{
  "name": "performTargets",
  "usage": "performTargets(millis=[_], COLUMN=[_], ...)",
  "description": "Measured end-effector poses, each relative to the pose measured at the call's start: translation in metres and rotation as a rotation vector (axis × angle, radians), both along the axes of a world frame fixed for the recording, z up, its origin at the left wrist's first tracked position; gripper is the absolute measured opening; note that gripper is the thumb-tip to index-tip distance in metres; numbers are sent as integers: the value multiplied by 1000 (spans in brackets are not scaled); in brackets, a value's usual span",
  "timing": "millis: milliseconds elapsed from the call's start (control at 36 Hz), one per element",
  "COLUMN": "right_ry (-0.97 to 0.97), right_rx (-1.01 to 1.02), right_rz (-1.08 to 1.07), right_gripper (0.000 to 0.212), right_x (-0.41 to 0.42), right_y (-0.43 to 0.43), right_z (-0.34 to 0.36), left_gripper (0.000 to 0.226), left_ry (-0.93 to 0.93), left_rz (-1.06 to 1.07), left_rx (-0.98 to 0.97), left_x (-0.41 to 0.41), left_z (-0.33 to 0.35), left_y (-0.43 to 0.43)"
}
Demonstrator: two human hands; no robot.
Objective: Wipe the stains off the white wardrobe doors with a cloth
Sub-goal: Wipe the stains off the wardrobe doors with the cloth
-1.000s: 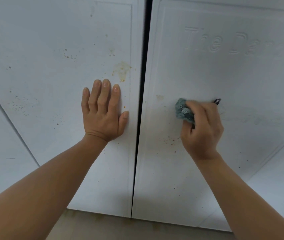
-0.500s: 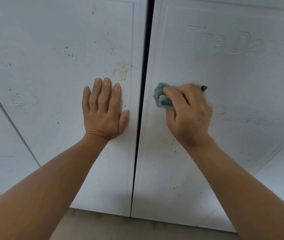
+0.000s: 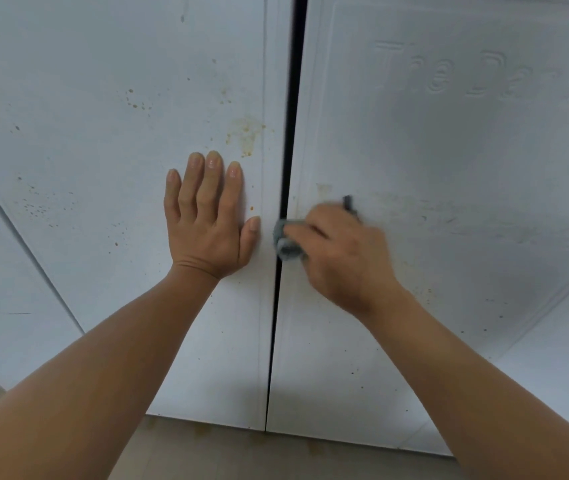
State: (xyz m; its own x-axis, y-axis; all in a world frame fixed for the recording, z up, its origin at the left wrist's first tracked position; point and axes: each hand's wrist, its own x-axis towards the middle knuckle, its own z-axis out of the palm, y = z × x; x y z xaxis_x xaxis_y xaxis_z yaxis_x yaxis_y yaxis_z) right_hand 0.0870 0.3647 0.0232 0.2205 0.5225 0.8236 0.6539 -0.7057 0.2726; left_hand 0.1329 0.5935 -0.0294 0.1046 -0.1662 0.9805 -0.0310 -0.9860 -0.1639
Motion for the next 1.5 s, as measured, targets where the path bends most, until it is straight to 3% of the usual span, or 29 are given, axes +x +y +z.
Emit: performTargets(millis=[83,194,333,472,611,722,833,945,1056,1195,1334,1445,1500], right_ry=[-74,-76,-159,-165,-179,-172,-183,-195,-189,-186,-225,-257,-249], right_rx=[211,-51,192,-2,168,-39,268,54,356,162,421,168,199], right_rz=[-39,-15,-1,-3,-19,8,-56,-38,-126,-114,-220,-188,-160], right_gripper=[12,14,8,14,9,8,14,11,17,16,26,16,17], right_x=[1,0,6,5,9,7,9,8,11,6,9,12,12], right_y=[-3,-5,-8,-13,-30,-35,-51,-58,-75,-81,-96,-99,-107], right_z=[7,-17,-1,-5,-2,-22,-11,-26,-18,-32,-27,-36,-34], left_gripper=[72,73,72,72,70,70,71,70,70,70,70,70,70], left_ry=[-10,-8,-13,-15,-23,-18,-16,-19,-21,-8,-6,-9,-10], left_rz=[-1,0,4,-1,0,-9,-8,-12,-16,-13,-3,9,7], left_rx=[1,6,1,6,2,5,0,1,-2,-9,2,5,1], left_x=[0,0,0,1,1,0,1,1,1,1,0,1,1], left_z=[1,0,0,0,0,-1,-1,0,-2,-2,0,-1,-1], left_y=[0,0,0,1,1,0,1,0,1,-1,0,1,0])
